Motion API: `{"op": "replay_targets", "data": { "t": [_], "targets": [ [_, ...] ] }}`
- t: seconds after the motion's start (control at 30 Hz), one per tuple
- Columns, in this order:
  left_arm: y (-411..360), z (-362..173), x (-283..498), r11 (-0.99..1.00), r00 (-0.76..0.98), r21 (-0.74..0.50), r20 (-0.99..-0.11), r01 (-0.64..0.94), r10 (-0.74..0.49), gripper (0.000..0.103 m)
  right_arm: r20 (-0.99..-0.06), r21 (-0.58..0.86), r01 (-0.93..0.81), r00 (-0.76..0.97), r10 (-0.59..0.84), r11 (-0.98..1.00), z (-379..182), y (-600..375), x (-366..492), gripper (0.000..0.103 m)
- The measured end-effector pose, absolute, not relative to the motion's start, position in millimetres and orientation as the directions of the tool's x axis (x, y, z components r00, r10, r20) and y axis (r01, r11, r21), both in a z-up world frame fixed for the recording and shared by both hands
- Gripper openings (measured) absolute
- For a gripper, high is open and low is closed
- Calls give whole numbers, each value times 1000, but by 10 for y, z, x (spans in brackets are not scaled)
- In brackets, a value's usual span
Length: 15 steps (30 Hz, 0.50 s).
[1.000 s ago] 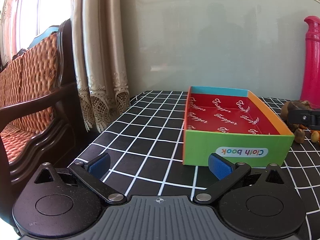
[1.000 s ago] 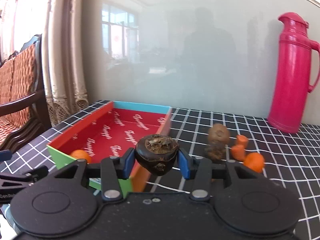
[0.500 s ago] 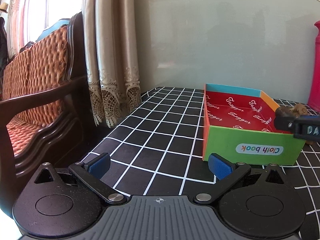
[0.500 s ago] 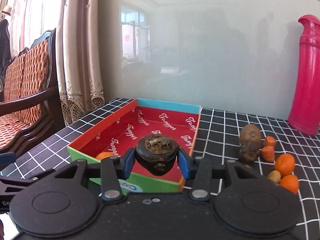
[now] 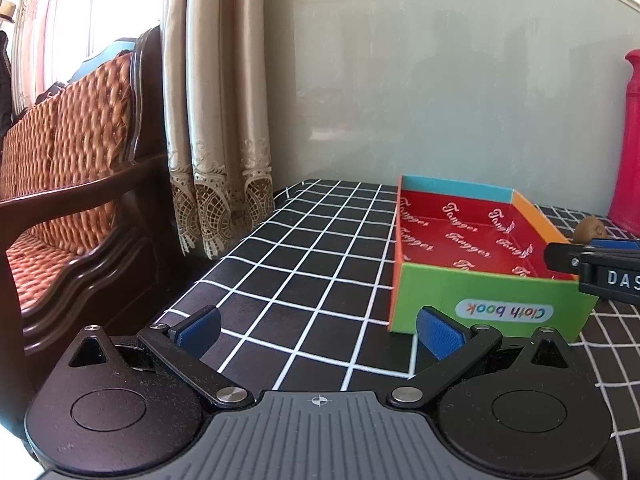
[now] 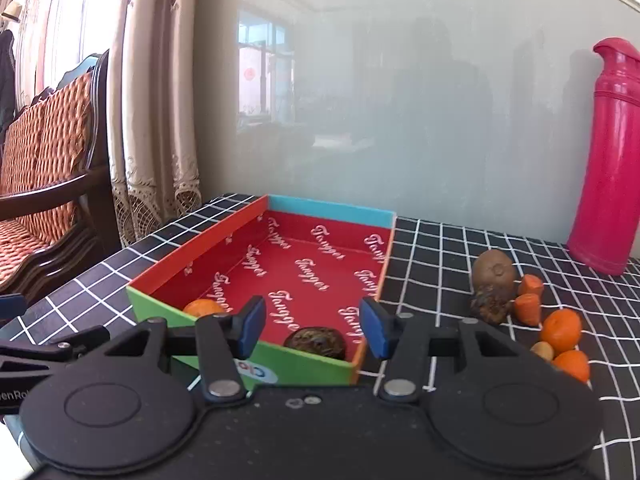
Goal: Organize fruits
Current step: 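Carry the dried fruit with the right gripper into the red box and release, then reach the left gripper to the second orange and close on it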
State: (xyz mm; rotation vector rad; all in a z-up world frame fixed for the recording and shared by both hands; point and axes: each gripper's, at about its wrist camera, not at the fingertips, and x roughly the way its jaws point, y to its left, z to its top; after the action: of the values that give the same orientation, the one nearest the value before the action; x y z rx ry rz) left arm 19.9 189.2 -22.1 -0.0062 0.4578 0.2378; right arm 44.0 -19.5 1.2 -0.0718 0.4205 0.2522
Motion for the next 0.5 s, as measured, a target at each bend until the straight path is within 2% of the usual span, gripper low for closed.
{"op": "replay_targets", "data": {
  "t": [0.13,0.2,0.5],
  "targets": [
    [1782,-190,236,978,881,45,-428,-202,201,103,-388,-37,-217,903,186,976,78,-397,405,53],
    [1695,-174,259,982,888,52,-421,-181,186,103,-379,-56,-184,913,150,981,103,-554,390,58],
    [1090,-93,361,999,916,36,-398,-40,51,103,-378,-81,4,925,-34,997,114,-1481,309,58]
  ]
}}
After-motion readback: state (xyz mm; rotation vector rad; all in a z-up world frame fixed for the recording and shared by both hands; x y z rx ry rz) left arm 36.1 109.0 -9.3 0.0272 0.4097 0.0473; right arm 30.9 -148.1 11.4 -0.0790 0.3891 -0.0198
